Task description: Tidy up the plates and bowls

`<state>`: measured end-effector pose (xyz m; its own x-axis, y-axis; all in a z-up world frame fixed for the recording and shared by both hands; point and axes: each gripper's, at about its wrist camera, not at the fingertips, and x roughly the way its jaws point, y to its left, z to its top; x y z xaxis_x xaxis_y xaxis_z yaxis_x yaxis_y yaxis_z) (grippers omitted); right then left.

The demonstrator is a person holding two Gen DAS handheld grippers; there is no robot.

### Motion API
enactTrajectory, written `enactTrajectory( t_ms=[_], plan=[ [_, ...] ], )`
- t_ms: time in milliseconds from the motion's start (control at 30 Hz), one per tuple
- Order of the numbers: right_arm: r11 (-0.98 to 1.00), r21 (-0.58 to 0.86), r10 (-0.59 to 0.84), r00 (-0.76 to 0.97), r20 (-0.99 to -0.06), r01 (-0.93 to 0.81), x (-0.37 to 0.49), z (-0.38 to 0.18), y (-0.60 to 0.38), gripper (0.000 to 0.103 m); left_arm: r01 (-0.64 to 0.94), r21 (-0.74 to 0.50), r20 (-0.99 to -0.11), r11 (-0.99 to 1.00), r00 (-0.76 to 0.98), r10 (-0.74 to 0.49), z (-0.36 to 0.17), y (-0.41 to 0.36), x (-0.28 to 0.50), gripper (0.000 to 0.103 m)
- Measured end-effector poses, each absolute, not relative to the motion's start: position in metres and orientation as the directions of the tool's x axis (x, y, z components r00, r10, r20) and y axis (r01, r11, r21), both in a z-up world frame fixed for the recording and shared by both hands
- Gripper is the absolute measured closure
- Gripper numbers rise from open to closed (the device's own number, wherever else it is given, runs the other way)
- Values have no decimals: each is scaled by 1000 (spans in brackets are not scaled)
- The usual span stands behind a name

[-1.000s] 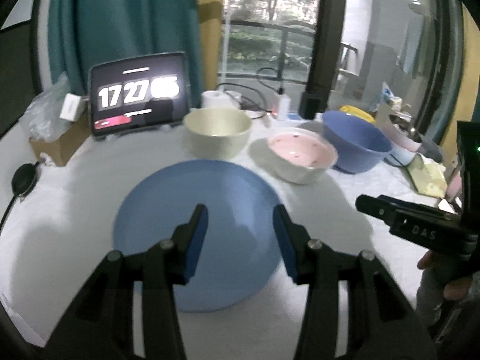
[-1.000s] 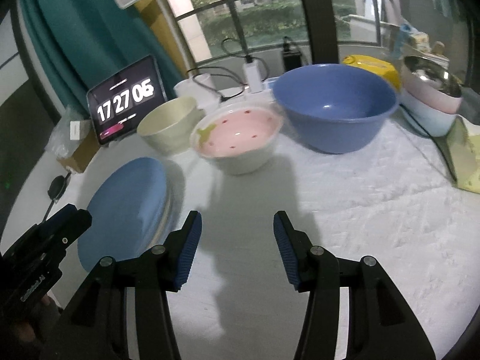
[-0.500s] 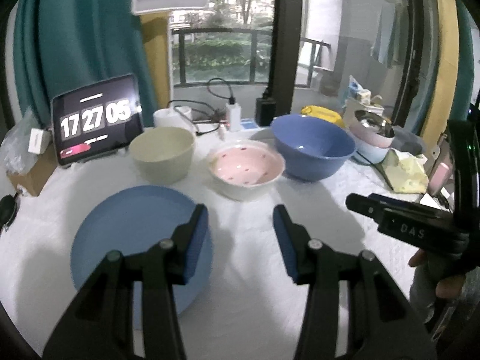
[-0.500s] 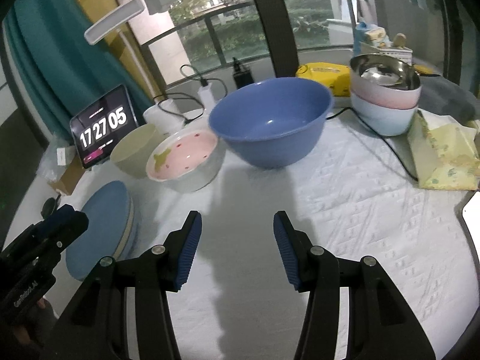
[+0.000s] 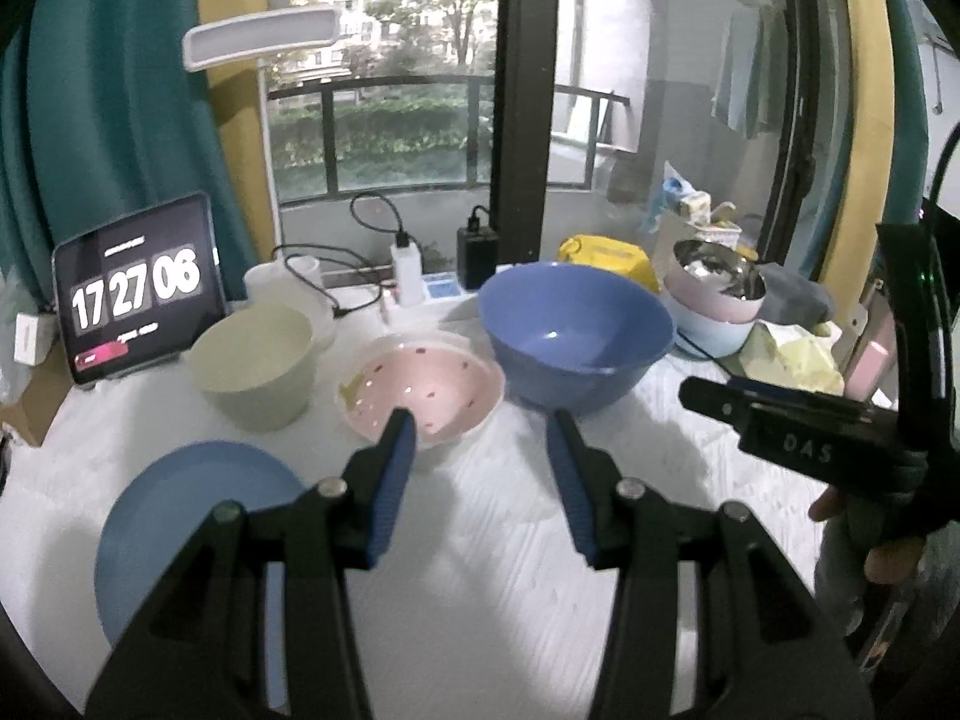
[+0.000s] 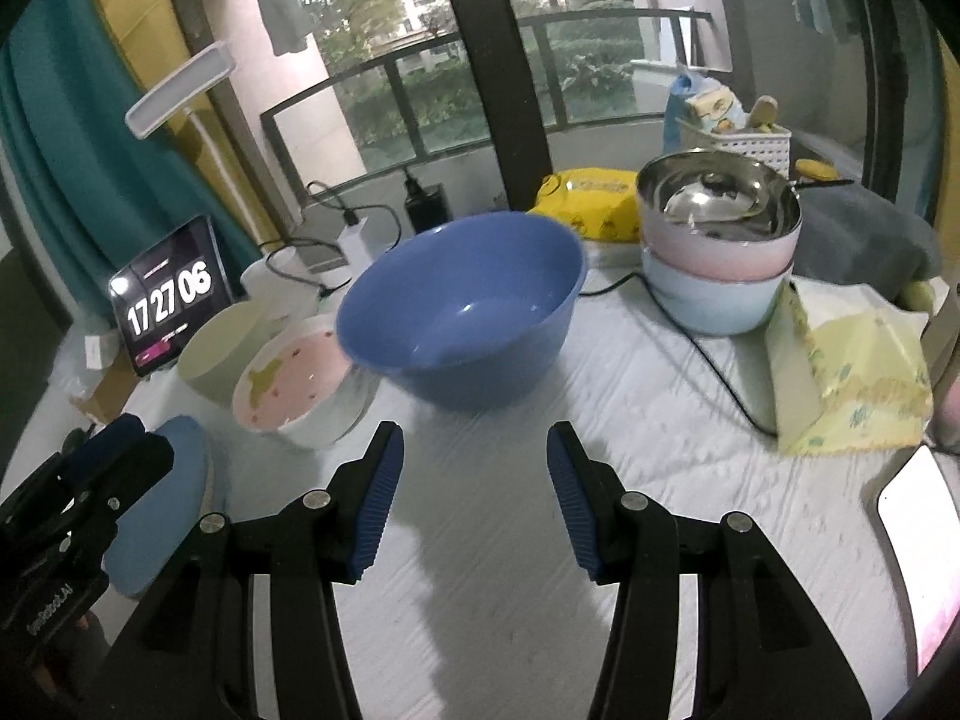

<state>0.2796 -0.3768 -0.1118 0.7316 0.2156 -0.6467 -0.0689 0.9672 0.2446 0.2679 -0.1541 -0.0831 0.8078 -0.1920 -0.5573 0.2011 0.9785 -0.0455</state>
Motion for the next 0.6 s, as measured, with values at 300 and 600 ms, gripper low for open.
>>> enactTrajectory(
  t_ms=[300,600],
  plan=[
    [970,242,190,743,-642,-39,307,-113,-384,51,221,-45,-549,974,809,-209,-85,-162,288,56],
    [971,240,159,732,-662,6,333,-127,-389,50,232,-53,-568,971,793,-220,-98,-167,312,56]
  ],
)
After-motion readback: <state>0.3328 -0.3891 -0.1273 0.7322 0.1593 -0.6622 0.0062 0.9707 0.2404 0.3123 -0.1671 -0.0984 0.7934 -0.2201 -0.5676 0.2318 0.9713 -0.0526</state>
